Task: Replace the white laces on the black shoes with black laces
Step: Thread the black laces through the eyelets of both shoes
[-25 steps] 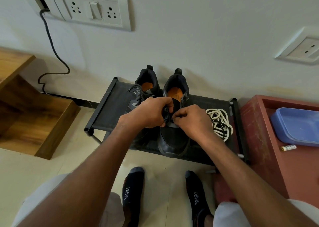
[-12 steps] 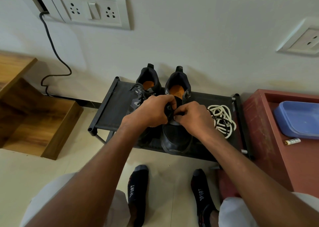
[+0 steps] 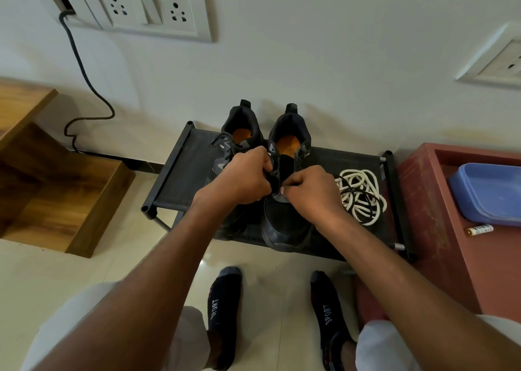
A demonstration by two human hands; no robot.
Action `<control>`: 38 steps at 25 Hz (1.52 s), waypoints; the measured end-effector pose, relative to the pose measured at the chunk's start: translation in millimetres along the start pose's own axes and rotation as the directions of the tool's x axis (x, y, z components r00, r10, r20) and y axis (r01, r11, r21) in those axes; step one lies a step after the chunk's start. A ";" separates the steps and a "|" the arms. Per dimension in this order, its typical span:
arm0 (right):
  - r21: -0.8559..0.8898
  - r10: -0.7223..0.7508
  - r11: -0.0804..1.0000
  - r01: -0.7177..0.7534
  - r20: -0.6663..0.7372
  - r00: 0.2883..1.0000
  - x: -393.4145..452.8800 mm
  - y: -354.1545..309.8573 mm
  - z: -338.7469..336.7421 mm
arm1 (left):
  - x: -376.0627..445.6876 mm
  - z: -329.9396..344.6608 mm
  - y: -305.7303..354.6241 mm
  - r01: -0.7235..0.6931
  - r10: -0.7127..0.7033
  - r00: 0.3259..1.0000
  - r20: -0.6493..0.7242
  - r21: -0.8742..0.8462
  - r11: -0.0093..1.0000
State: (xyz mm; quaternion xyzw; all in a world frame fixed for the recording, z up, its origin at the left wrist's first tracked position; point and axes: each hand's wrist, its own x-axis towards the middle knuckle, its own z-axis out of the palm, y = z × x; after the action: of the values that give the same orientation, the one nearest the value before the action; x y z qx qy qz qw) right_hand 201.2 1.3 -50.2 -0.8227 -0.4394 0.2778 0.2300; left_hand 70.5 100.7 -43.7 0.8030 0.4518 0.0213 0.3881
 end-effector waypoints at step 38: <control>-0.402 -0.048 0.908 0.121 0.186 0.981 2.1 4.9 -20.5 | -9.2 2.9 27.4 -0.045 0.078 0.989 -0.122 0.254 0.966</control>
State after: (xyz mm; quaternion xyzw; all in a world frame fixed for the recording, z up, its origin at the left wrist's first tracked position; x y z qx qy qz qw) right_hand 218.6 -2.1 -38.6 -0.8058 -0.5414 0.2389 0.0246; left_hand 85.7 84.2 -25.2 0.8562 0.4499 0.0287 0.2524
